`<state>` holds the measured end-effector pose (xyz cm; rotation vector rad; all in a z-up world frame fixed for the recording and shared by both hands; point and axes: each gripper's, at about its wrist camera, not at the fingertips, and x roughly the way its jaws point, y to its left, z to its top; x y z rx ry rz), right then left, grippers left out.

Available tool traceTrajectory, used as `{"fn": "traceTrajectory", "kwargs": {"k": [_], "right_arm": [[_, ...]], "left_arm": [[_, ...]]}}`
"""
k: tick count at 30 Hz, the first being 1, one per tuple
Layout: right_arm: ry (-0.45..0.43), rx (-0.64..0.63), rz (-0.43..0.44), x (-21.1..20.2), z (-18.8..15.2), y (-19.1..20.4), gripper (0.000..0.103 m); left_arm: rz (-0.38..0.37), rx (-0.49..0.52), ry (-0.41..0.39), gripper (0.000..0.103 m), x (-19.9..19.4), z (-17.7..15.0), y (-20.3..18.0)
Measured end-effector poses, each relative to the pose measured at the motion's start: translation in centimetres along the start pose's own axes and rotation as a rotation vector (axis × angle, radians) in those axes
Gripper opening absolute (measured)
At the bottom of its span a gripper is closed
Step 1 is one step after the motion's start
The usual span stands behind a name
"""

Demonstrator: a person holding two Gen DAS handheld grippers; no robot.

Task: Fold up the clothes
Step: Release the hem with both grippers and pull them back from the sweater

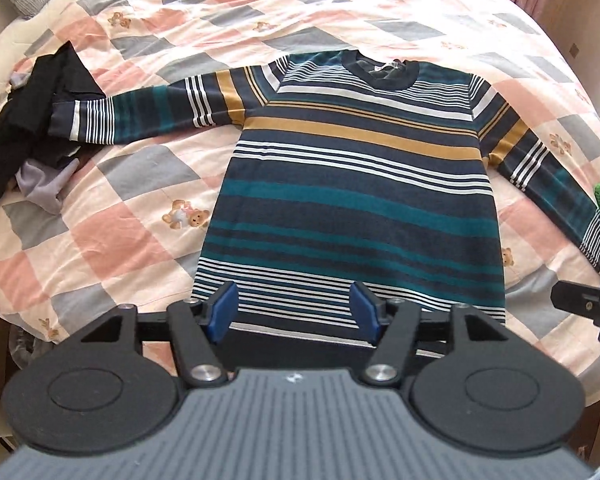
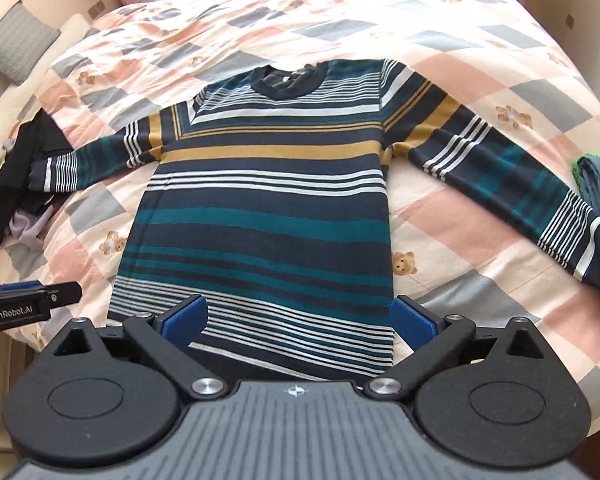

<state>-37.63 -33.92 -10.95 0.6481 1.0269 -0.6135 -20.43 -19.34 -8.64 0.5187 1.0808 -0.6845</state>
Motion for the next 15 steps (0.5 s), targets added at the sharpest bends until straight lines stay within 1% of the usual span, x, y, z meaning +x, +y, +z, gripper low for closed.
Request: {"fn": "traceTrajectory", "kwargs": {"k": [10,15], "right_arm": [[0.054,-0.012,-0.016,-1.0,-2.0,-2.2,0.1],[0.064,0.002,-0.021,-1.4,-2.9,-3.5,0.1]], "left_arm": [[0.024,-0.012,-0.002,0.06,-1.8,-1.9,-0.5],[0.03,-0.008,-0.011,0.062,-2.4,-2.5,-1.0]]}}
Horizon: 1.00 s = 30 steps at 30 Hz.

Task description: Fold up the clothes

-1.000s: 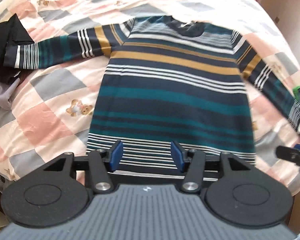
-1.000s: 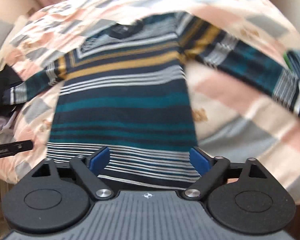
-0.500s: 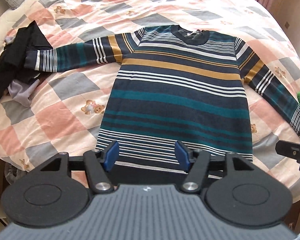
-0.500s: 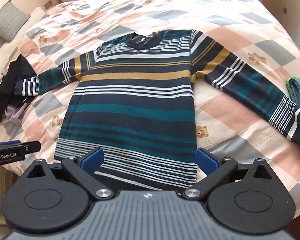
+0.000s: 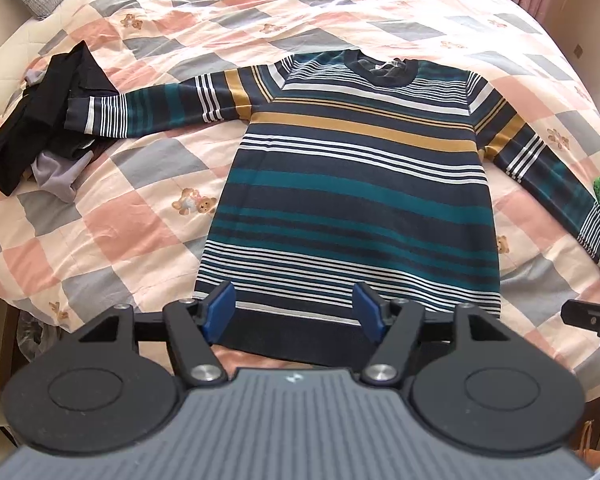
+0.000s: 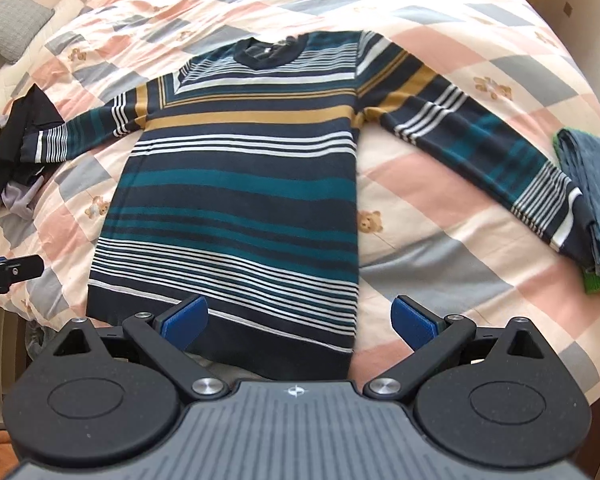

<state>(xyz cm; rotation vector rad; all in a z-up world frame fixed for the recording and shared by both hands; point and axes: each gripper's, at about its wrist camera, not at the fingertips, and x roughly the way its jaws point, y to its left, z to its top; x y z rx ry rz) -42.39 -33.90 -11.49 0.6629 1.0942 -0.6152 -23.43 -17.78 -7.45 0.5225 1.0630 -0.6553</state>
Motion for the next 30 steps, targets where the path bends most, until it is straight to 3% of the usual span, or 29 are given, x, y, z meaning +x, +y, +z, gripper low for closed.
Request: {"fn": "traceTrajectory", "kwargs": {"k": [15,30], "right_arm": [[-0.042,0.018,0.013,-1.4,-0.3,-1.4,0.101],[0.017,0.037,0.048,1.0,0.1,0.1,0.101]], "left_arm": [[0.007,0.003,-0.045,0.066,-1.8,0.0,-1.2],[0.012,-0.027,0.014,0.067,-0.4,0.4,1.2]]}}
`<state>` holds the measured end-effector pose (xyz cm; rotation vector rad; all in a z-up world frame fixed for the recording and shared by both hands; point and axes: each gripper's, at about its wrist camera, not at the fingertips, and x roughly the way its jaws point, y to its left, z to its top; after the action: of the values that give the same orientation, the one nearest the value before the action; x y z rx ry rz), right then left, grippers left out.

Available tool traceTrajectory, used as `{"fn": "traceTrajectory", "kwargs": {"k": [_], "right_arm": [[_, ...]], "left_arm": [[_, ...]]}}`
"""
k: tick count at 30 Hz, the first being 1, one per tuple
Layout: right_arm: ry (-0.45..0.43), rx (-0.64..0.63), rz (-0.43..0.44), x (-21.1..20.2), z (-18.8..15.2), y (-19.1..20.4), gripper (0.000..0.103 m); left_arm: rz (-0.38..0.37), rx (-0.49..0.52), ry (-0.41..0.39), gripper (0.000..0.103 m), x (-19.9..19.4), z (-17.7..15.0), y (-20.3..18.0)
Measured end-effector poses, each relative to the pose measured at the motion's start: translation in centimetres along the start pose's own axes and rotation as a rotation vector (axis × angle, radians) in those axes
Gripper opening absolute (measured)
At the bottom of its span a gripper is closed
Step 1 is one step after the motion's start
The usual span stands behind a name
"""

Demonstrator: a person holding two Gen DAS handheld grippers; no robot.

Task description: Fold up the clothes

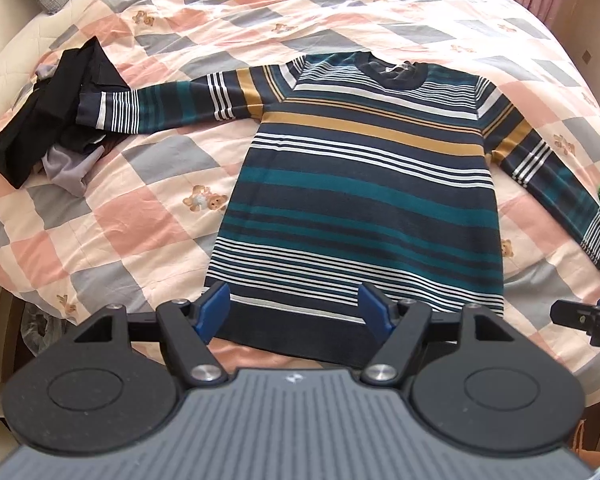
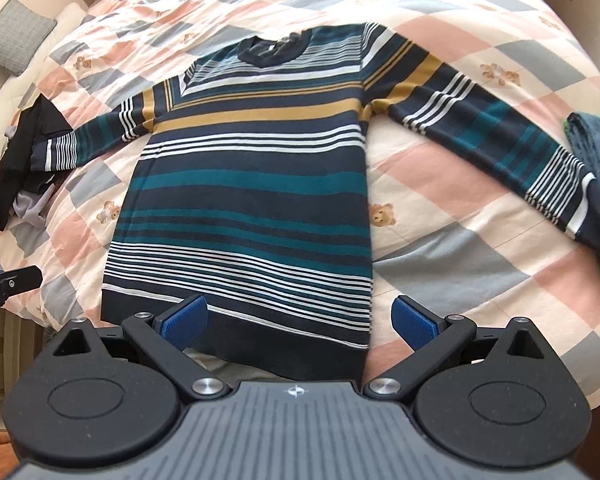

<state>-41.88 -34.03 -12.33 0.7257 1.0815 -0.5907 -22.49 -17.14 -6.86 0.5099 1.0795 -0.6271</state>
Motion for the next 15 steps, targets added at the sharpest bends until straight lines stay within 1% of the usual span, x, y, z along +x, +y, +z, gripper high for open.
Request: {"fn": "traceTrajectory", "kwargs": {"k": [2,8,9,15], "right_arm": [[0.004,0.006,-0.004,0.4,0.4,0.5,0.101],[-0.011,0.053,-0.035,1.6,2.7,1.7,0.101],[-0.015,0.065,-0.041,1.8,3.2,2.0,0.101],[-0.037,0.115,-0.071,3.1,6.8,4.3,0.101]], "left_arm": [[-0.01,-0.005,0.009,0.067,0.7,0.7,0.5],[-0.066,-0.029,-0.02,0.067,2.9,4.6,2.8],[-0.078,-0.031,-0.027,0.067,3.5,5.3,3.7],[-0.116,-0.063,-0.038,0.067,7.1,10.7,7.6]]}}
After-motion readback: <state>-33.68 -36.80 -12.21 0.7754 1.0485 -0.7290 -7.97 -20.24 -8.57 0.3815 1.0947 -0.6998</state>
